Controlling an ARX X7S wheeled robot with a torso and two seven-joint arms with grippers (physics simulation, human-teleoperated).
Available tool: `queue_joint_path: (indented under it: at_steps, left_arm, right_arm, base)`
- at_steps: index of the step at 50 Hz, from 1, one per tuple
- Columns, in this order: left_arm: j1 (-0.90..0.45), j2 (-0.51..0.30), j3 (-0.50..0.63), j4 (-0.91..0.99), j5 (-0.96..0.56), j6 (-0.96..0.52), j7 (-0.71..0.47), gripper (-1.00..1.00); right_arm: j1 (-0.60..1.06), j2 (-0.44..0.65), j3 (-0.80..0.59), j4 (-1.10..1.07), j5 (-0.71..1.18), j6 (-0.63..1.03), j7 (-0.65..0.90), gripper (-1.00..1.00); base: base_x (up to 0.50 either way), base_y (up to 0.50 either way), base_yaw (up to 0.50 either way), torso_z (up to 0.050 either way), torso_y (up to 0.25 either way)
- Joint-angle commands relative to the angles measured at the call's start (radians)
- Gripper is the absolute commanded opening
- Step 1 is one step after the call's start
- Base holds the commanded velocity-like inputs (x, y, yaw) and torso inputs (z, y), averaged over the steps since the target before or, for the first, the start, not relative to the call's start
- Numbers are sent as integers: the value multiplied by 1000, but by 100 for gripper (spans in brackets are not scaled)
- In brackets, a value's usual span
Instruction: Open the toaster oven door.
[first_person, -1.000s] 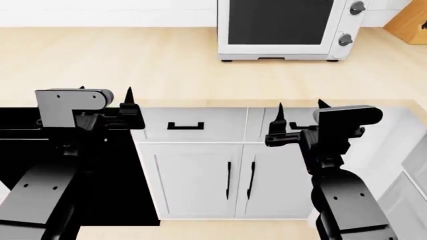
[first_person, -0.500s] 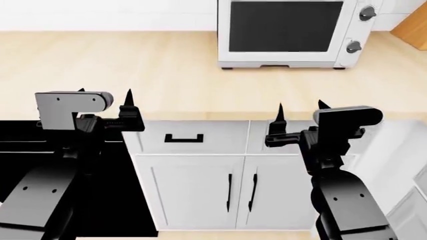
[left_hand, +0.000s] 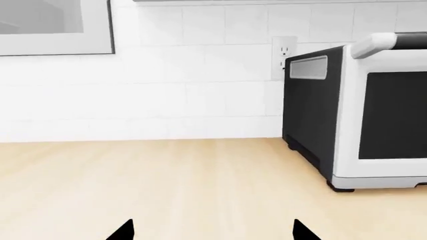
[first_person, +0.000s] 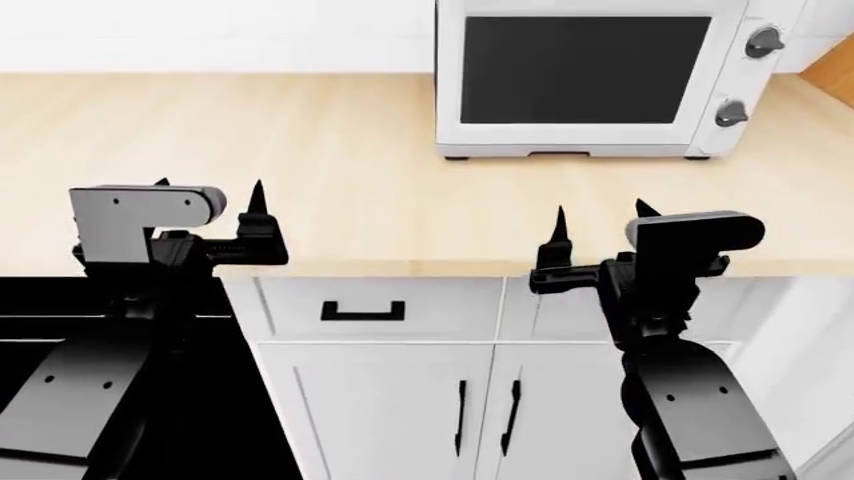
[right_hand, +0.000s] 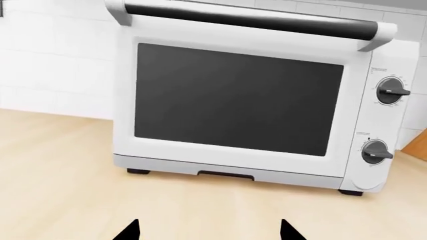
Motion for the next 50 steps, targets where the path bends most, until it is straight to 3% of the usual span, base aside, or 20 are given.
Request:
queue_joint_path:
  at_steps: [1, 50]
  left_arm:
    - [9, -3, -1, -1, -4, 9, -2, 100]
    - [22, -13, 2, -5, -22, 21, -14, 100]
  right_arm:
    - [0, 2, -4, -3, 4, 2, 5, 100]
    - [-3, 20, -24, -16, 9, -1, 26, 100]
  base:
    - [238, 0, 0, 0, 0]
    - [234, 0, 0, 0, 0]
